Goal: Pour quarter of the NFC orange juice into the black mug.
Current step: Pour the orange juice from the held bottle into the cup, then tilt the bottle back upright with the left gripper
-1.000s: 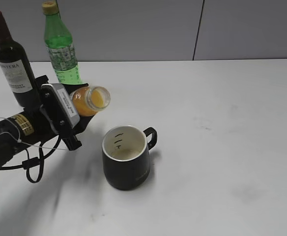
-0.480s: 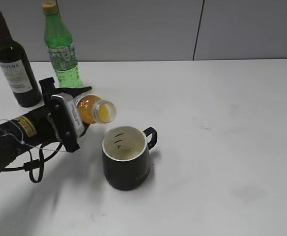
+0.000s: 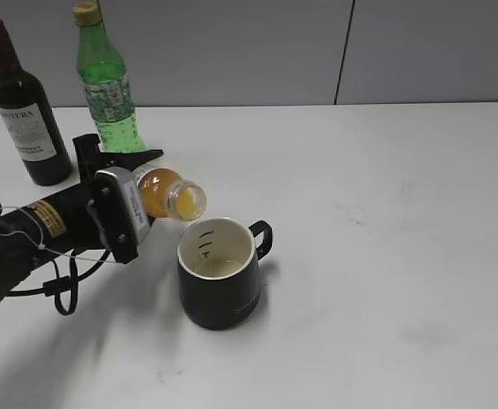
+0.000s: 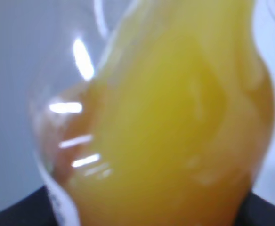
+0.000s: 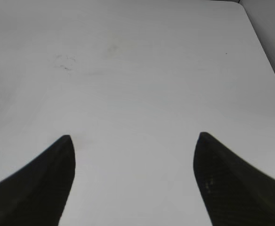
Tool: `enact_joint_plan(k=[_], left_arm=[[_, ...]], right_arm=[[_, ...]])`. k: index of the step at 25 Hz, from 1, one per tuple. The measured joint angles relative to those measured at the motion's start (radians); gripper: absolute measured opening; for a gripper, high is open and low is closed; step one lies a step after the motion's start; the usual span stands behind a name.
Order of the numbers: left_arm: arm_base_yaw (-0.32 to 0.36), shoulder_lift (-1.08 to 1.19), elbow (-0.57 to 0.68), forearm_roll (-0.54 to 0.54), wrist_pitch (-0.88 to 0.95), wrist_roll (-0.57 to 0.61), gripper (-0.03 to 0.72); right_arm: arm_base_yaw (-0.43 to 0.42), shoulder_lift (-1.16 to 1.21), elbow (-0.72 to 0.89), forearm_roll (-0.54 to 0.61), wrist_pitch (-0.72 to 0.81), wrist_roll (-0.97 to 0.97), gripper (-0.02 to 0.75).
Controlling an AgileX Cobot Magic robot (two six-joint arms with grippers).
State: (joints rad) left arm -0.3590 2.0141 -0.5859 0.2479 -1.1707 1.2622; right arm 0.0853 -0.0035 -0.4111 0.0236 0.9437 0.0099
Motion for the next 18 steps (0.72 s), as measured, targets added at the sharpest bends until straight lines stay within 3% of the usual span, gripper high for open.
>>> enact_joint_plan(k=[18], left_arm=[[-0.004,0.01,-0.056,0.002,0.0,0.001,0.47]], right_arm=[[0.0,0.0,0.0,0.0,0.0,0.0,0.594]])
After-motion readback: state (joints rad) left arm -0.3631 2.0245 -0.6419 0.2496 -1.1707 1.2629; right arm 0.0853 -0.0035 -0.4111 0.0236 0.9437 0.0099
